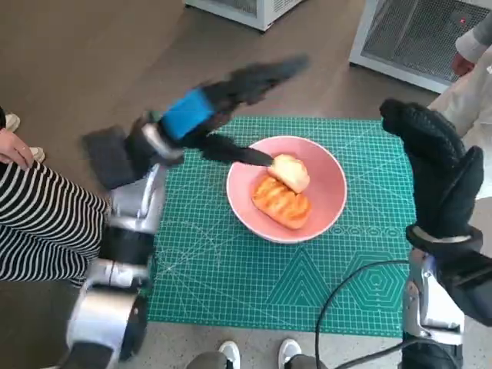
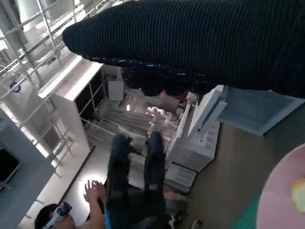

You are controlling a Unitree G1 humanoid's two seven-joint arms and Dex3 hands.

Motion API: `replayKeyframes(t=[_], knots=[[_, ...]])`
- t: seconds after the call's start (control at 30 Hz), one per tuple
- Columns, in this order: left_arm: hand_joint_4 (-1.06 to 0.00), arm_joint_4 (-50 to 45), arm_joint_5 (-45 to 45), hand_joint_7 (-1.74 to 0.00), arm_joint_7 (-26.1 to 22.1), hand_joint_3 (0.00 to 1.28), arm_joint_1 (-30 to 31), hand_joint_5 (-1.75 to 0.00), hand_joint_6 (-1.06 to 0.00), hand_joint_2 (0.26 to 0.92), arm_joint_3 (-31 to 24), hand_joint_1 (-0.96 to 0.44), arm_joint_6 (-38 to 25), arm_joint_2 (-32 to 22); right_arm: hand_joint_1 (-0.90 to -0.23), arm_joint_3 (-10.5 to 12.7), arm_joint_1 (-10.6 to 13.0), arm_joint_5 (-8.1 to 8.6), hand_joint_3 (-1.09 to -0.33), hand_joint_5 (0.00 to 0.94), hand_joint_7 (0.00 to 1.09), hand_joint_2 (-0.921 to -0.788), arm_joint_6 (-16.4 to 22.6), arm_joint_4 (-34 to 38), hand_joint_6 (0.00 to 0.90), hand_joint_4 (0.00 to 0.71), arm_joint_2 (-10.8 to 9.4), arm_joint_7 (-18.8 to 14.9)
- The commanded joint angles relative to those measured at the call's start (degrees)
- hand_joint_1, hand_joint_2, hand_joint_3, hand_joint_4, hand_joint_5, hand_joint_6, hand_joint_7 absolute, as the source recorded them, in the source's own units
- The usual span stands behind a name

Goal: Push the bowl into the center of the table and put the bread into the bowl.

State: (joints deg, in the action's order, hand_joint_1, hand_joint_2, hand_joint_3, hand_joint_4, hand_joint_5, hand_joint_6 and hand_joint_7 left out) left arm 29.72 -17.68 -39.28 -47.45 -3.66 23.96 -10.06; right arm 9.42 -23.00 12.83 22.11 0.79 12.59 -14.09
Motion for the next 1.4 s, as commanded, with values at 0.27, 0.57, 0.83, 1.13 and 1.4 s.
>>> replayKeyframes(t=[0.27,0.57,0.83,1.13,1.4], knots=[[-0.10,-7.35,-3.76,0.00,6.81,0.45,9.68,-0.01,-0.21,0.921,-4.19,-0.72,2.23,5.30,-0.673,-0.27,-4.40,-0.05,-0.701,0.006,0.48,-0.921,-0.67,4.08,0.045,0.116,-0.60,0.18],[-0.09,-6.52,-4.18,0.00,5.10,0.39,11.54,-0.01,-0.20,0.921,-4.99,-0.73,3.67,4.77,-0.691,-0.80,-5.91,0.09,-0.699,0.007,0.48,-0.921,0.09,7.29,0.045,0.121,-1.64,-0.03],[-0.08,-4.01,-4.84,0.00,2.60,0.36,11.18,0.00,-0.18,0.921,-5.68,-0.72,5.35,4.80,-0.684,-1.33,-6.53,-1.03,-0.699,0.007,0.48,-0.921,2.21,10.36,0.039,0.125,-1.83,-0.46],[-0.05,0.29,-3.30,0.00,2.61,0.36,10.25,0.00,-0.17,0.921,-5.70,-0.69,9.65,5.43,-0.678,-1.31,-6.84,-1.96,-0.698,0.006,0.48,-0.921,5.77,14.33,0.037,0.126,-1.66,-0.97],[-0.07,0.98,-2.26,-0.01,3.54,0.36,9.45,-0.01,-0.18,0.921,-5.26,-0.69,11.76,6.12,-0.678,-1.41,-7.24,-3.18,-0.691,0.007,0.48,-0.921,7.94,15.75,0.033,0.131,-1.43,-0.55]])
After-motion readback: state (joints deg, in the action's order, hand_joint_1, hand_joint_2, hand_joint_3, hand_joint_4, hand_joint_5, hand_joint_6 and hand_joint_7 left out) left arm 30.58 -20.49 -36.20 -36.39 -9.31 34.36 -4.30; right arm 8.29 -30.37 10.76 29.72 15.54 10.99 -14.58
